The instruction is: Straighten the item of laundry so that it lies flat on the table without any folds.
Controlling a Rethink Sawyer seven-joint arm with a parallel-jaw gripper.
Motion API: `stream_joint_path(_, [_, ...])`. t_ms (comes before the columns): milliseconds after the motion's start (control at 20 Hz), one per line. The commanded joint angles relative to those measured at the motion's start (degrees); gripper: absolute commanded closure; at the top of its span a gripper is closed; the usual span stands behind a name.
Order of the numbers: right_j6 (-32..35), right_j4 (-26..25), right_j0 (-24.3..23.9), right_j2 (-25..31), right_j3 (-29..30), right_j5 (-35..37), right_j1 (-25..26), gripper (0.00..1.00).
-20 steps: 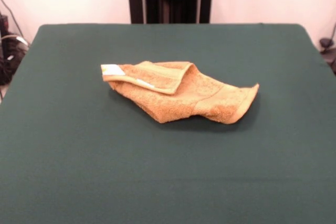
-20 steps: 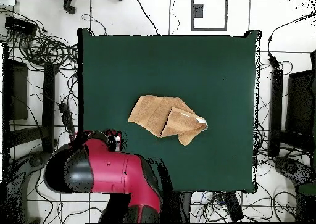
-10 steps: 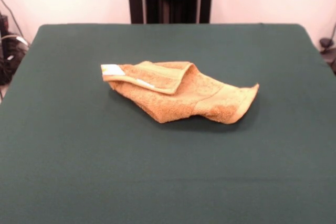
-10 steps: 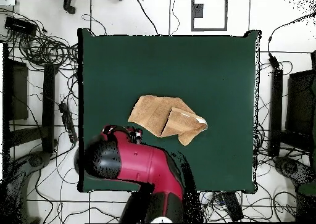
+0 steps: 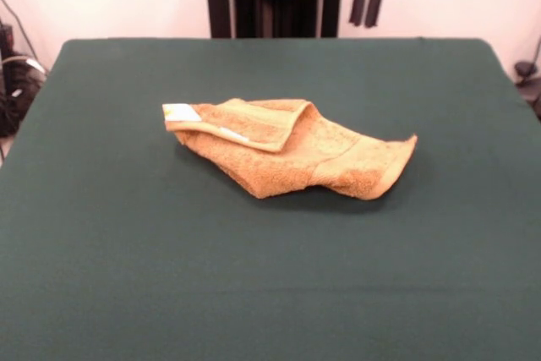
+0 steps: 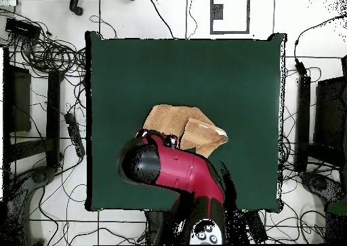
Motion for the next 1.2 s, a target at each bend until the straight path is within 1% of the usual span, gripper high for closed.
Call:
stream_joint_path(50, [0.9, -4.2, -2.8, 9.5, -2.8, -3.5, 5.2, 1.0])
stream_joint_path(300, [0.9, -6.2, -4.6, 10.2, -6.5, -3.9, 8.0, 1.0])
stream_joint_path(650, [1.7, -8.6, -7.0, 11.7, -9.1, -6.2, 10.8, 1.0])
stream_joint_path(950, [2.3, -10.0, -8.3, 12.4, -10.8, -6.9, 12.0, 1.0])
stream_joint_path(1200, [1.5, -11.1, -9.2, 12.9, -11.8, -5.6, 12.1, 1.0])
